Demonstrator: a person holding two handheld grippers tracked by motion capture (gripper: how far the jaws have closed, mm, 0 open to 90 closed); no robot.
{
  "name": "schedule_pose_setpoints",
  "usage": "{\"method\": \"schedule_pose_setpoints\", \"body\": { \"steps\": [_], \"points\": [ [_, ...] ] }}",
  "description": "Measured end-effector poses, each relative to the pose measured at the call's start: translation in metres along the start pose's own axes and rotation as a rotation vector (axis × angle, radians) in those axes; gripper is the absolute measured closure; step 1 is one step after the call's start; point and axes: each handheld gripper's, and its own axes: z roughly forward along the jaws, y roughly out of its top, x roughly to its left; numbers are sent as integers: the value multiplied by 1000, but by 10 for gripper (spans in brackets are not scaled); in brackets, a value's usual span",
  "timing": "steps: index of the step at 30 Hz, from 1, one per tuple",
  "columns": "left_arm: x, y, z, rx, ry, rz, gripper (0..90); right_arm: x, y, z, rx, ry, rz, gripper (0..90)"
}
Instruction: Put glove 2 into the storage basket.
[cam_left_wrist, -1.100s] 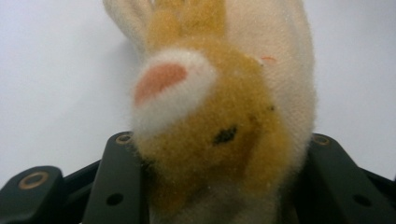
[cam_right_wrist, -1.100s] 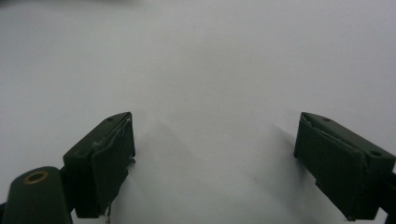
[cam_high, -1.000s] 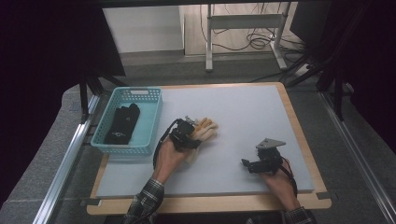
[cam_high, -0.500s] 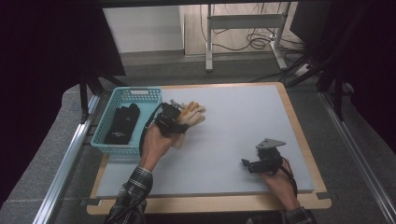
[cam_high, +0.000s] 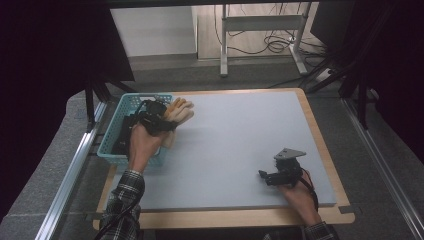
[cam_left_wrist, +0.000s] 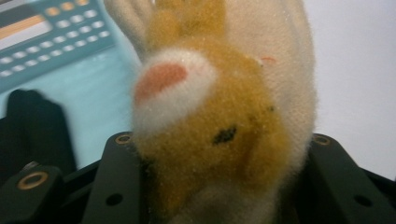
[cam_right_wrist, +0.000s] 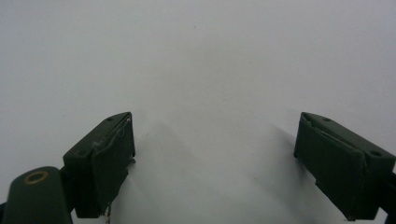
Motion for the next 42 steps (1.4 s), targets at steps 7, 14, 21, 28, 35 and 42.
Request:
{"method": "schedule_pose_setpoints", "body": {
  "steps": [7,14,21,28,35,42],
  "points": [
    [30,-8,-7,5,42,-62,529,0,0,0,0,0,0,119],
    [55,-16,1,33,101,-121,525,0,0,0,0,0,0,118],
    [76,-21,21,86,140,-173,523,0,0,0,-1,0,0,118],
    [80,-21,45,133,141,-175,519,0,0,0,-1,0,0,119],
    [78,-21,70,183,114,-177,507,0,0,0,-1,0,1,118],
    [82,-24,88,240,83,-163,429,0,0,0,-1,0,1,119]
  ]
}}
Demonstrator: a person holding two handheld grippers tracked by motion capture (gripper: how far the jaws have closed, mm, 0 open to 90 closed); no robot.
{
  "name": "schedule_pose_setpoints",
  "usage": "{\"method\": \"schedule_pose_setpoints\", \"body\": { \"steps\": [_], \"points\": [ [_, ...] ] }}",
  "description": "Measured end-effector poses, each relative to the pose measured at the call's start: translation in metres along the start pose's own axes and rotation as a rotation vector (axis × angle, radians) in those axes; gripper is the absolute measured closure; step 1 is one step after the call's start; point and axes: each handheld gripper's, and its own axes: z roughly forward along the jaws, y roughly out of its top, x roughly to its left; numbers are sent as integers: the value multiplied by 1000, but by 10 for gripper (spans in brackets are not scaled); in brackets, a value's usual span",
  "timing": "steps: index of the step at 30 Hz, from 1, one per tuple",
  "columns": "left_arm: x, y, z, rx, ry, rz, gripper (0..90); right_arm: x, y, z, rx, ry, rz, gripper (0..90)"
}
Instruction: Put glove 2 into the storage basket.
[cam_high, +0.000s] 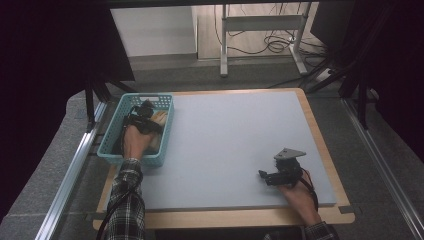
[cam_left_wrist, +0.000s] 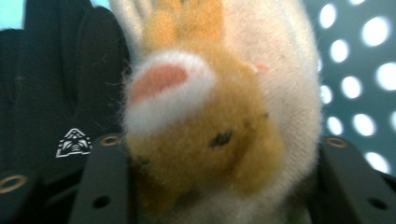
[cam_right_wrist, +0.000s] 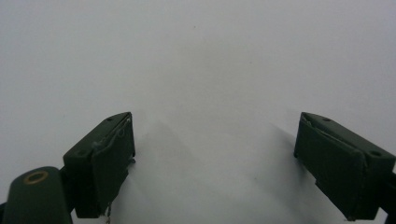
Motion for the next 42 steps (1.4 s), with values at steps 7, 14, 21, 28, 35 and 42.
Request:
{"method": "schedule_pose_setpoints", "body": {
  "steps": [7,14,21,28,35,42],
  "points": [
    [3,-4,-2,33,-86,23,132,0,0,0,0,0,0,118],
    [11,-10,-37,-83,-140,14,96,0,0,0,0,0,0,119],
    [27,-21,-50,-146,-15,-27,588,0,0,0,0,-1,0,118],
    [21,-21,-25,-49,11,19,781,0,0,0,0,-1,0,118],
    [5,-15,-21,-48,-17,56,804,0,0,0,1,0,-3,119],
    [11,-19,-22,-66,-12,27,689,0,0,0,1,-1,-2,118]
  ]
}}
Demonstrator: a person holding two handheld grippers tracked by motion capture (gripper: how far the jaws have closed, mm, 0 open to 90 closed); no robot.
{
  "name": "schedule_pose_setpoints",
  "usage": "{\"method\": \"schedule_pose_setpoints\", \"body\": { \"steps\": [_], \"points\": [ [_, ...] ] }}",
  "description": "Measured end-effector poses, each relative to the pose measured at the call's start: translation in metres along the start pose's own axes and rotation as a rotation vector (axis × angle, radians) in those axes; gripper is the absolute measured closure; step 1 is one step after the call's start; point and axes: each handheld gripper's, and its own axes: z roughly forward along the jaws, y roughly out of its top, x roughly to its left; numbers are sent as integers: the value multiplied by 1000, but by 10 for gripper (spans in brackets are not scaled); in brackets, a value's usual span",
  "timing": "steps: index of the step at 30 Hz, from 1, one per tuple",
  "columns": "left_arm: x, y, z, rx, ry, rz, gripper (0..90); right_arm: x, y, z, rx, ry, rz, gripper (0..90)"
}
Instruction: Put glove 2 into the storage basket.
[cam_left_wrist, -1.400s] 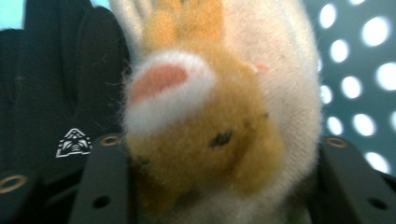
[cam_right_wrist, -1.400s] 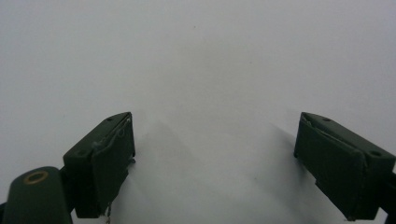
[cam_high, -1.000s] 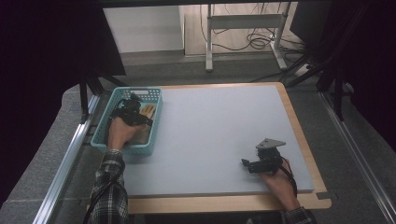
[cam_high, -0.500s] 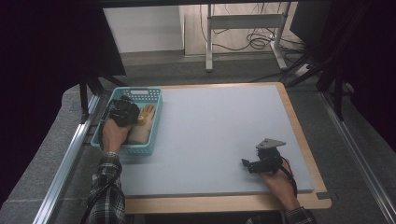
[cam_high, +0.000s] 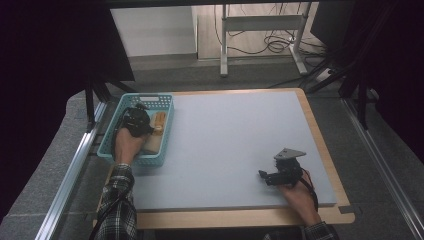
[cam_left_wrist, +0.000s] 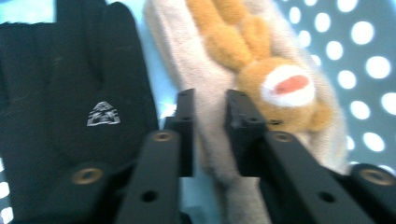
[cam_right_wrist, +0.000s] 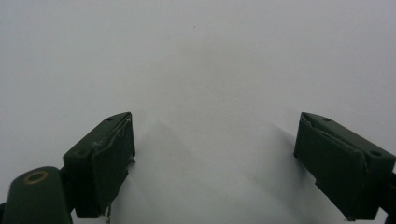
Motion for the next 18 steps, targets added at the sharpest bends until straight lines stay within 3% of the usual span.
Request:
{"method": "schedule_pose_setpoints", "body": {
  "steps": [2,8,11,14,18],
  "points": [
    [4,-2,-2,-14,19,-10,565,0,0,0,0,0,0,119],
    [12,-8,-9,-70,21,-36,348,0,0,0,-1,0,2,118],
    [15,-9,-12,-89,18,-37,281,0,0,0,-1,0,2,119],
    [18,-11,-16,-118,-16,-50,229,0,0,0,-1,0,2,119],
    [19,-13,-20,-142,-18,-51,181,0,0,0,-1,0,2,118]
  ]
}}
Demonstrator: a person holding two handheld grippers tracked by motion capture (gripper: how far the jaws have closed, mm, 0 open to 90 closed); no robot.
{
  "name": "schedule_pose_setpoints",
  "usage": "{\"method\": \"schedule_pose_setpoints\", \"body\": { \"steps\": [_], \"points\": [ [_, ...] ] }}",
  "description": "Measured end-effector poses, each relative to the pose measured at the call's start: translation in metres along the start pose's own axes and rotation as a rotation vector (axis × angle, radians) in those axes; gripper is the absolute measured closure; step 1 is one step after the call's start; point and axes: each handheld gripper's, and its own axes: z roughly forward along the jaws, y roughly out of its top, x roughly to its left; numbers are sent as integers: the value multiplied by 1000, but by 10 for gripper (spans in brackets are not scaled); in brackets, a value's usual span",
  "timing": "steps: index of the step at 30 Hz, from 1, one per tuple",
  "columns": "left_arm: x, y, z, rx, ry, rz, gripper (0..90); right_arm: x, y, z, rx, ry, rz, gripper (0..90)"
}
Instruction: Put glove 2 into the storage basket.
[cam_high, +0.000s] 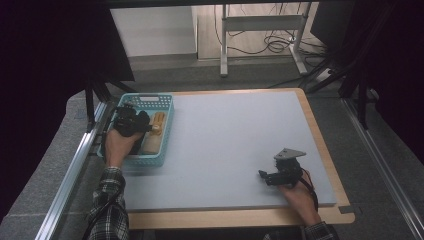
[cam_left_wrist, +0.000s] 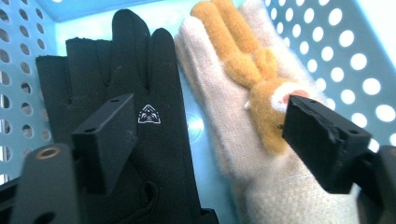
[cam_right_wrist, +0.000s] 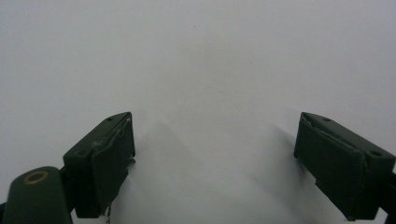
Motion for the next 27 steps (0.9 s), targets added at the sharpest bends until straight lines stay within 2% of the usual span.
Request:
{"method": "schedule_pose_setpoints", "body": {
  "steps": [3,10,14,27],
  "points": [
    [0,-1,-4,-14,1,-6,151,0,0,0,0,0,0,119],
    [3,-4,-12,-47,-35,-24,116,0,0,0,0,0,0,118],
    [5,-6,-15,-62,-62,-22,104,0,0,0,0,0,0,118],
    [2,-16,-27,-108,-105,-15,57,0,0,0,0,0,0,118]
  ]
}}
